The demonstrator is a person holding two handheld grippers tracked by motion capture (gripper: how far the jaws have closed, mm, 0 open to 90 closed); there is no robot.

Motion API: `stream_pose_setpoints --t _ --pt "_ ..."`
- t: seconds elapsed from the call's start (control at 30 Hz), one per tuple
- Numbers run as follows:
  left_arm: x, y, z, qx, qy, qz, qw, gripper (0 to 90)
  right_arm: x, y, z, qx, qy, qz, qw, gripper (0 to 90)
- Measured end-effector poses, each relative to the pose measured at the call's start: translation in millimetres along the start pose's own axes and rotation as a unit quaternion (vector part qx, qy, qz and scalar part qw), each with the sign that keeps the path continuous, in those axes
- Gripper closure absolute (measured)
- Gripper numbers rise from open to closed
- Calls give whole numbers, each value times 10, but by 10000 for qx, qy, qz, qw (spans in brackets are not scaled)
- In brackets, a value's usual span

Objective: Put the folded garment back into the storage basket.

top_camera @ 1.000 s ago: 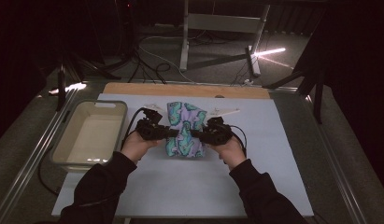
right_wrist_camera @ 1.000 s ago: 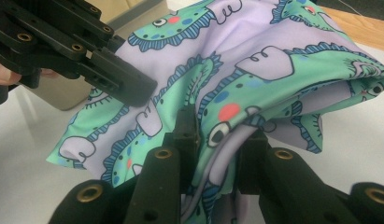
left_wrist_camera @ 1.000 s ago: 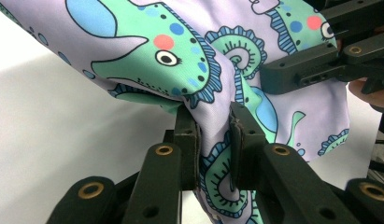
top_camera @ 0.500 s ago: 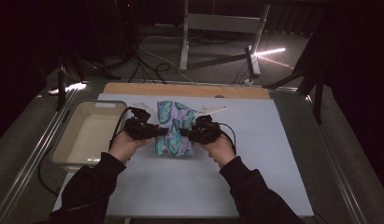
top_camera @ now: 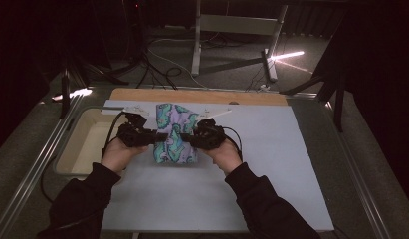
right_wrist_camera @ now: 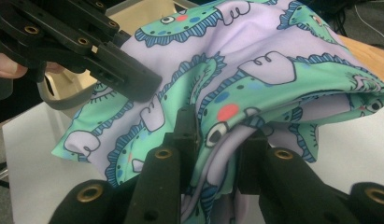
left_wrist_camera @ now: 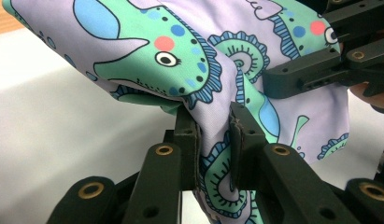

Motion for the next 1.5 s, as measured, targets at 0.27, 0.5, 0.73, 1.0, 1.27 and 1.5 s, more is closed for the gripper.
stream_pose_setpoints --t 0.27,0.5,0.73,1.0,1.27,1.5 --pt "85 29 147 -40 -87 28 10000 764 118 -102 -80 -32 -46 54 10000 751" --pt "169 78 299 -45 -204 36 9998 764 241 -191 -175 -19 -107 153 9998 752" --pt "278 150 472 -105 -314 130 9994 763 383 -286 -308 -23 -196 249 9995 751" --pt "389 230 657 -143 -436 194 9988 764 554 -388 -451 -2 -289 371 9989 751" --pt "503 324 864 -201 -548 255 9980 763 735 -486 -589 -1 -367 519 9980 751" --pt "589 394 1007 -238 -640 307 9972 763 871 -551 -697 -10 -415 600 9973 751"
Point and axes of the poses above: each handheld gripper's, and its own axes: z roughly backward along the jaws, y roughly out of its underside, x roughly to its left, the point moved 9 cm from there along -z, roughly forward along the jaws, and after that the axes turned 5 degrees about -z, right-handed, at the moved point
